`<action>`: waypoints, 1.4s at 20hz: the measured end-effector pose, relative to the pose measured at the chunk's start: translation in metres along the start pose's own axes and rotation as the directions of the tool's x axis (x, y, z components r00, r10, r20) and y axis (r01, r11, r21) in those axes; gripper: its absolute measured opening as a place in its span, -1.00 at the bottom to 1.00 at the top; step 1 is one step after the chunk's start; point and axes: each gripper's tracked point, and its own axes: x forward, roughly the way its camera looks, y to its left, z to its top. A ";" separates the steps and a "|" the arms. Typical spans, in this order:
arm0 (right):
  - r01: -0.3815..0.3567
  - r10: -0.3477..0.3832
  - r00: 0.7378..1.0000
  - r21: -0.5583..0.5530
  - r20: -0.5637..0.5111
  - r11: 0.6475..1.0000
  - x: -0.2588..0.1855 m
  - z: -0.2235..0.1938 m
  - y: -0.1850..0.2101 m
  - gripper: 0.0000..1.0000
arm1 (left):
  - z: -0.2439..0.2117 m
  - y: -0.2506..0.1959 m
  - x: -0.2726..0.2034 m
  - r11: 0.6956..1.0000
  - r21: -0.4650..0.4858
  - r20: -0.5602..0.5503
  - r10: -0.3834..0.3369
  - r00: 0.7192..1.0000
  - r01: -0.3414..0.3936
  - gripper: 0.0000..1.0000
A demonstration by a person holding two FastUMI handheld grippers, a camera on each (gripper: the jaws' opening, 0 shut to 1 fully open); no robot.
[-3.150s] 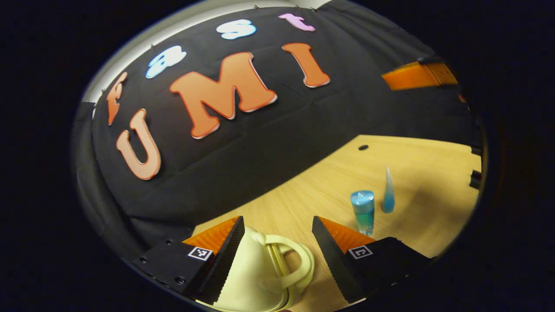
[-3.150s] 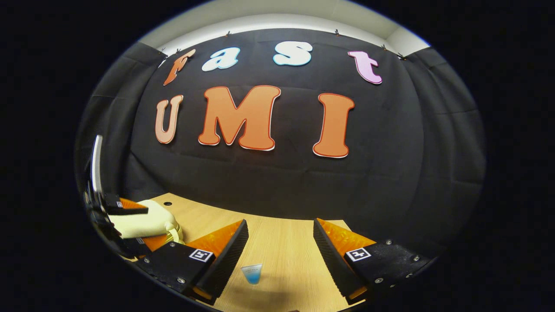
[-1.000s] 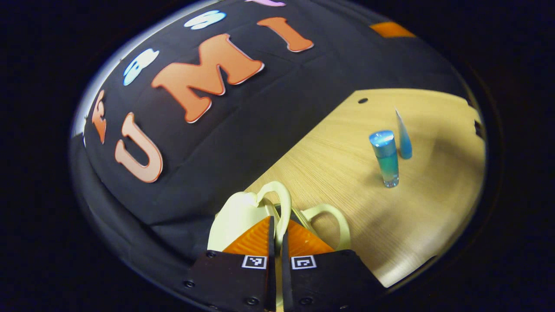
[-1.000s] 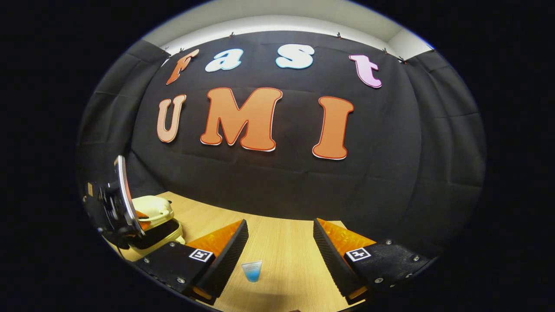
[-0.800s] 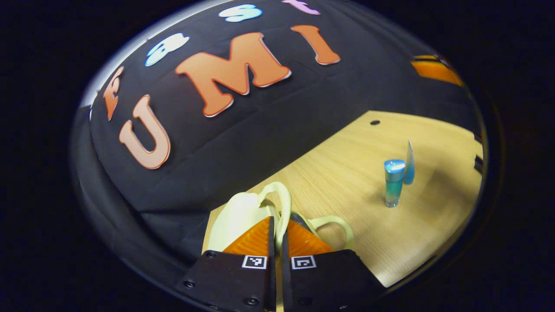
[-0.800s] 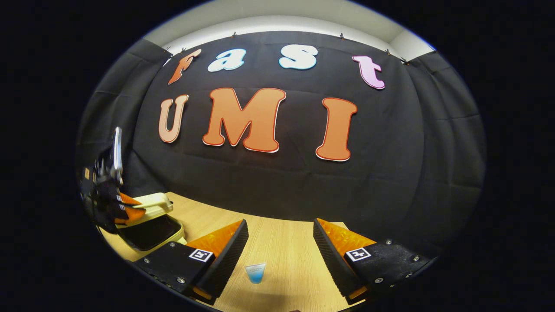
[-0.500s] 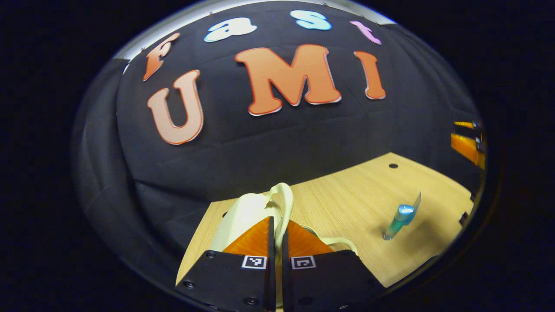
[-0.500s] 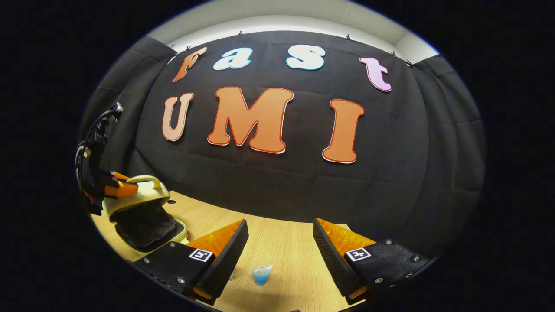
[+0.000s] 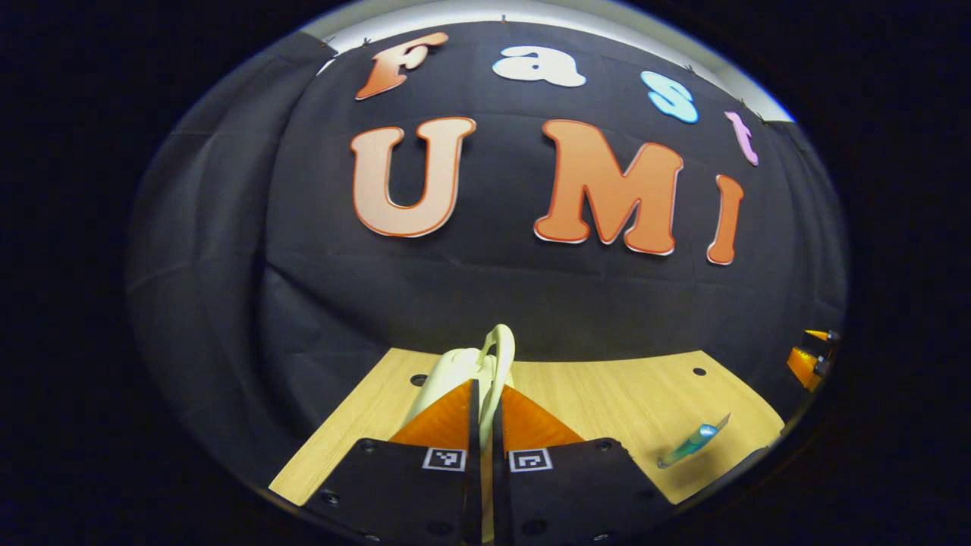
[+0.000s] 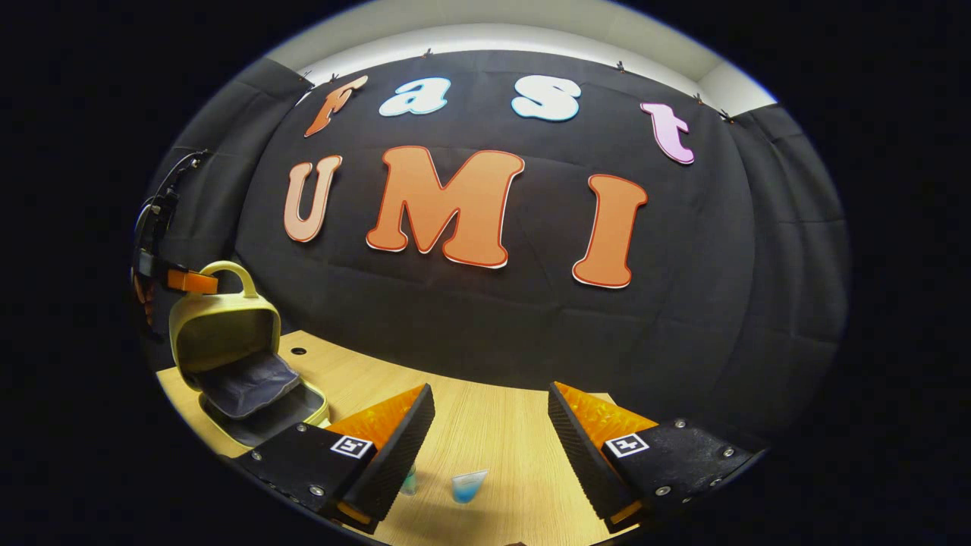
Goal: First open the suitcase, pack the skin care products into it, and then close the suitcase.
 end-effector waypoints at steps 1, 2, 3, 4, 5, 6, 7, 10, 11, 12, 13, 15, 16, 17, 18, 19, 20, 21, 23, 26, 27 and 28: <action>-0.002 0.002 1.000 0.000 0.000 1.000 0.001 0.001 0.005 0.91 | 0.002 0.017 -0.001 1.000 0.002 0.006 0.028 1.000 -0.028 -0.87; -0.006 0.006 1.000 0.002 -0.002 1.000 0.001 0.000 0.009 0.92 | 0.004 0.032 -0.003 0.998 0.014 0.015 0.058 0.998 -0.058 -0.88; -0.007 0.007 1.000 0.003 -0.004 1.000 0.002 0.000 0.014 0.91 | 0.004 0.045 -0.003 0.997 0.016 0.011 0.076 0.997 -0.076 -0.88; -0.010 0.010 1.000 0.007 -0.008 1.000 0.002 -0.001 0.018 0.91 | 0.005 0.057 -0.003 0.995 0.011 0.010 0.094 0.995 -0.095 -0.88; -0.014 0.014 1.000 0.014 -0.010 1.000 0.001 -0.001 0.023 0.91 | 0.005 0.069 -0.002 0.994 0.008 0.005 0.111 0.994 -0.111 -0.88; -0.016 0.016 1.000 0.017 -0.013 1.000 0.002 -0.002 0.028 0.92 | 0.003 0.084 -0.002 0.991 0.013 0.001 0.131 0.991 -0.131 -0.87; -0.016 0.016 1.000 0.018 -0.017 1.000 0.002 -0.002 0.032 0.91 | 0.002 0.096 0.000 0.989 0.019 -0.004 0.145 0.989 -0.145 -0.88; -0.008 0.009 1.000 0.023 -0.026 1.000 0.003 -0.004 0.038 0.91 | -0.004 0.132 0.002 0.981 0.044 -0.017 0.188 0.982 -0.187 -0.88; 0.000 0.001 1.000 0.028 -0.026 1.000 0.002 -0.002 0.038 0.91 | -0.005 0.143 0.006 0.980 0.043 -0.022 0.194 0.981 -0.193 -0.88; 0.008 -0.007 1.000 0.032 -0.027 0.999 0.003 -0.002 0.038 0.92 | -0.009 0.156 0.008 0.979 0.045 -0.031 0.202 0.979 -0.201 -0.88; 0.017 -0.016 0.999 0.033 -0.029 0.999 0.003 -0.002 0.039 0.91 | -0.013 0.167 0.011 0.977 0.044 -0.043 0.212 0.976 -0.210 -0.89; 0.037 -0.035 0.998 0.031 -0.042 0.999 0.001 -0.003 0.039 0.92 | -0.024 0.192 0.017 0.975 0.035 -0.067 0.222 0.973 -0.220 -0.88; 0.045 -0.044 0.998 0.028 -0.049 0.999 0.000 -0.005 0.040 0.91 | -0.031 0.203 0.020 0.974 0.037 -0.082 0.225 0.971 -0.222 -0.85; 0.050 -0.048 0.997 0.026 -0.060 0.998 -0.002 -0.007 0.042 0.91 | -0.039 0.214 0.024 0.973 0.044 -0.100 0.228 0.968 -0.225 -0.89; 0.055 -0.053 0.996 0.023 -0.070 0.998 -0.003 -0.009 0.043 0.91 | -0.049 0.225 0.029 0.973 0.053 -0.124 0.231 0.965 -0.226 -0.88; 0.060 -0.059 0.995 0.018 -0.078 0.998 -0.005 -0.010 0.045 0.91 | -0.058 0.236 0.033 0.972 0.061 -0.144 0.233 0.962 -0.226 -0.87; 0.065 -0.064 0.994 0.014 -0.084 0.998 -0.007 -0.011 0.047 0.92 | -0.066 0.245 0.039 0.971 0.065 -0.167 0.237 0.957 -0.230 -0.88; 0.071 -0.070 0.993 0.010 -0.091 0.997 -0.008 -0.011 0.047 0.92 | -0.076 0.255 0.043 0.969 0.068 -0.184 0.247 0.951 -0.238 -0.87; 0.079 -0.078 0.992 0.009 -0.102 0.997 -0.011 -0.013 0.050 0.92 | -0.098 0.275 0.053 0.964 0.064 -0.222 0.267 0.938 -0.259 -0.87; 0.089 -0.089 0.989 -0.006 -0.118 0.996 -0.016 -0.016 0.050 0.91 | -0.133 0.294 0.057 0.956 0.073 -0.286 0.294 0.912 -0.286 -0.87; 0.094 -0.095 0.988 -0.011 -0.124 0.996 -0.017 -0.017 0.049 0.91 | -0.144 0.297 0.061 0.953 0.087 -0.303 0.304 0.904 -0.291 -0.87; 0.097 -0.098 0.987 -0.012 -0.129 0.995 -0.018 -0.018 0.048 0.92 | -0.153 0.299 0.062 0.950 0.100 -0.319 0.313 0.895 -0.296 -0.87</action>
